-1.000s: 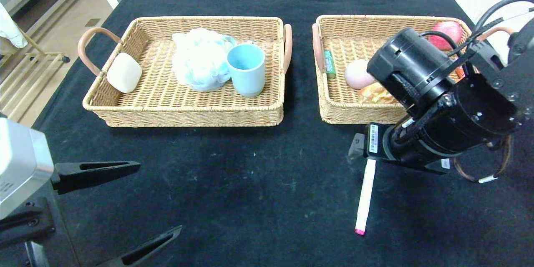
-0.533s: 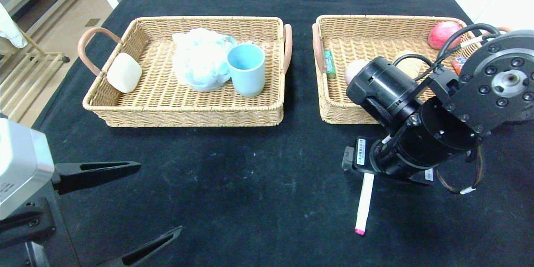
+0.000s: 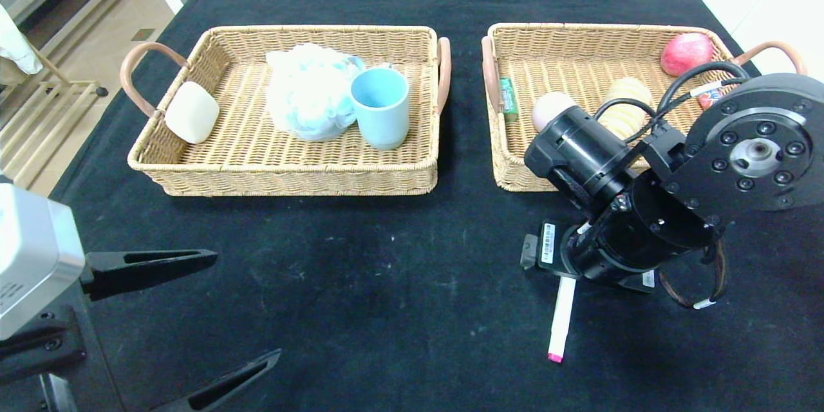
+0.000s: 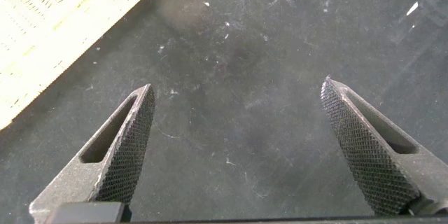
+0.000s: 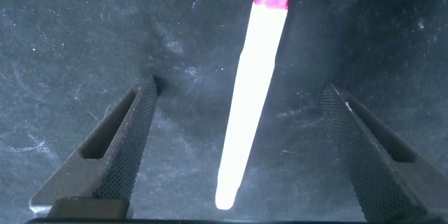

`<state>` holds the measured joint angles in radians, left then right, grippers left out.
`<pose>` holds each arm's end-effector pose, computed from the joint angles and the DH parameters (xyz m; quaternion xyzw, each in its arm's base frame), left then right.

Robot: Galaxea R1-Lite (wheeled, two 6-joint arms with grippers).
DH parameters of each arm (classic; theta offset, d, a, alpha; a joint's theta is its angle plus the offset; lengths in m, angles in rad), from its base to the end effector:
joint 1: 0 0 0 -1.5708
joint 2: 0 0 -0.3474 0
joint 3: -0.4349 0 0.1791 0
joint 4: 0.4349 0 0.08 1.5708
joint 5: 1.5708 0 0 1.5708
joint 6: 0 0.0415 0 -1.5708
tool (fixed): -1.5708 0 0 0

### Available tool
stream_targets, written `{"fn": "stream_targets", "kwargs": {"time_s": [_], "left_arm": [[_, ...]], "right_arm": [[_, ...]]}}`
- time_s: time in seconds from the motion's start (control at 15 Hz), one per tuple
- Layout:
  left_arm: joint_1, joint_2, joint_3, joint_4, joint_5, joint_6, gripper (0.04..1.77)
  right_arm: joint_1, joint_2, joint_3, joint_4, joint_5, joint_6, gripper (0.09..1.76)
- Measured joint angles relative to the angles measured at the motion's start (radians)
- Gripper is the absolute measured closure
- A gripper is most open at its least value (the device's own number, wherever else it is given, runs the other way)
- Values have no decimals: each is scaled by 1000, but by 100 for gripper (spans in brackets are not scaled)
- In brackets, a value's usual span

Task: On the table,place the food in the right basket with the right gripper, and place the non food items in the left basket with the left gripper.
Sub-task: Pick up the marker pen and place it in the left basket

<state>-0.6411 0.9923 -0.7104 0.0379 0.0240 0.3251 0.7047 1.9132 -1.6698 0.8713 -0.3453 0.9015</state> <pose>0.0827 -0.0604 0.2800 0.2035 0.1000 -0.3202 0.9198 0.2718 0.2127 0.2544 0.1251 0.4781 -0.0629 0.8671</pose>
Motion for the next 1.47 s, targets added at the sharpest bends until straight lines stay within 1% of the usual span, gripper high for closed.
{"fn": "stream_targets", "kwargs": {"time_s": [0.2, 0.27, 0.4, 0.53, 0.73, 0.8, 0.87, 1.47], "left_arm": [[0, -2, 0, 0, 1, 6, 9], [0, -4, 0, 0, 1, 7, 9], [0, -7, 0, 0, 1, 9, 9], [0, -10, 0, 0, 1, 9, 9], [0, -14, 0, 1, 0, 9, 9], [0, -15, 0, 1, 0, 9, 9], [0, -16, 0, 3, 0, 9, 9], [0, -18, 1, 3, 0, 18, 9]], "right_arm": [[0, 6, 1, 0, 0, 3, 15], [1, 8, 1, -2, 0, 4, 27], [2, 13, 3, -3, 0, 3, 57], [6, 14, 3, -2, 1, 3, 81], [9, 15, 3, 0, 2, 3, 106], [10, 15, 3, 0, 3, 3, 122], [11, 15, 3, 0, 3, 3, 155], [13, 17, 3, 1, 2, 14, 156]]}}
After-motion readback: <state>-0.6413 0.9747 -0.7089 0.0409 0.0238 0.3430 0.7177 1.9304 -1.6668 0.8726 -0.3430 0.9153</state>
